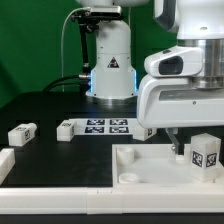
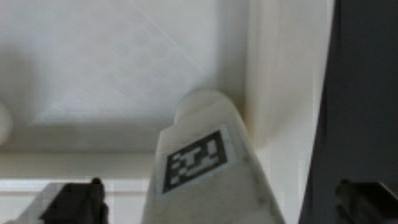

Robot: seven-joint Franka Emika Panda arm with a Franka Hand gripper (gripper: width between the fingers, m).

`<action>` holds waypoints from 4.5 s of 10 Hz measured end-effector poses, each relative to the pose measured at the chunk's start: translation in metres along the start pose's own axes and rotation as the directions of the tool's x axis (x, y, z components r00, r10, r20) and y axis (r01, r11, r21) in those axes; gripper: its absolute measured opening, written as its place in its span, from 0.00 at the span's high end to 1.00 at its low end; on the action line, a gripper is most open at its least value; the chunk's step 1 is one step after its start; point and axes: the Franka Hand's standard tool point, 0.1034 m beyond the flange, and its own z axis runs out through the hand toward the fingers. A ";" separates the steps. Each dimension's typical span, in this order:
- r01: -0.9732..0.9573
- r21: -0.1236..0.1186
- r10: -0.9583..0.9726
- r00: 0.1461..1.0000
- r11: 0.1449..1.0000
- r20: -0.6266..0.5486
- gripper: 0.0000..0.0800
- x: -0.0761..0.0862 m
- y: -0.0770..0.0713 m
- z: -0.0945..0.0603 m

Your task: Assemble one leg

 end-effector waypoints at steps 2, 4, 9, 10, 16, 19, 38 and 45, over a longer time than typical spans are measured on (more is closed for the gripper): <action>0.129 0.000 -0.129 0.992 0.992 0.004 0.19 -0.001 0.002 0.000; 0.172 0.000 -0.172 0.985 0.985 0.003 0.19 -0.001 0.003 0.000; 0.123 0.000 -0.123 0.992 0.992 0.003 0.64 -0.001 0.003 0.001; 0.104 0.001 -0.104 0.995 0.995 0.003 0.64 -0.001 0.003 0.001; -0.696 0.010 0.696 0.718 0.718 -0.022 0.64 0.001 0.000 0.003; -0.939 0.009 0.939 0.343 0.343 -0.019 0.64 0.000 -0.006 0.003; -0.114 -0.020 0.113 0.992 0.993 -0.056 0.19 0.005 -0.001 -0.007; -0.271 -0.011 0.270 0.961 0.962 -0.060 0.64 0.005 -0.001 -0.006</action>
Offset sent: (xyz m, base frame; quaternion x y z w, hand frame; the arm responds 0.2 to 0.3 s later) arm 0.0000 0.0000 0.0000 0.0000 0.0000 0.0000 1.0000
